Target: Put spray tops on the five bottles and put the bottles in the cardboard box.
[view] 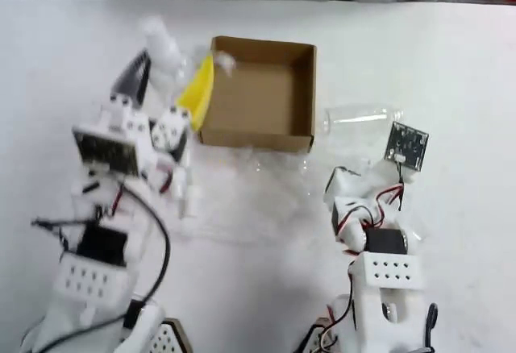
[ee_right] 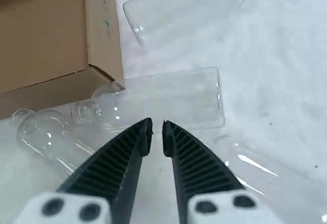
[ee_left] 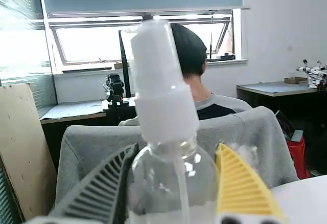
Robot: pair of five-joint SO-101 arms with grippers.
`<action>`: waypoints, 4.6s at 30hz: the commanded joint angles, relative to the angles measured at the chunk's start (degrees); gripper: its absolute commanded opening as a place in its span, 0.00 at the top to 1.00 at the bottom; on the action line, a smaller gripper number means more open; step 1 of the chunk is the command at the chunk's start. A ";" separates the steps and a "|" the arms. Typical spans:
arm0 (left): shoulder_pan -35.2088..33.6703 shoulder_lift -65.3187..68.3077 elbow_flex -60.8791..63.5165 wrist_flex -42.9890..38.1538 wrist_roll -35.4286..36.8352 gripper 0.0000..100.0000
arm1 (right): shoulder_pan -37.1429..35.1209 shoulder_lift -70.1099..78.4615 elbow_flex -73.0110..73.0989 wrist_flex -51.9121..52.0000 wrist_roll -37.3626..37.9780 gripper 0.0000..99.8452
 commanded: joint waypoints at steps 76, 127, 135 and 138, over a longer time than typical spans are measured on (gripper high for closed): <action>-2.51 120.48 -80.26 -34.90 0.26 0.98 | 0.13 -0.75 6.24 -11.65 0.79 0.98; -1.98 68.88 -31.47 -18.64 -0.09 0.67 | 0.13 -0.31 6.33 -11.82 8.62 0.98; -1.36 46.90 -18.90 0.62 0.09 0.73 | 0.13 -0.31 6.33 -11.47 8.70 0.98; -1.54 39.25 -18.90 12.22 -0.09 0.86 | 0.13 -0.31 6.33 -11.47 8.70 0.98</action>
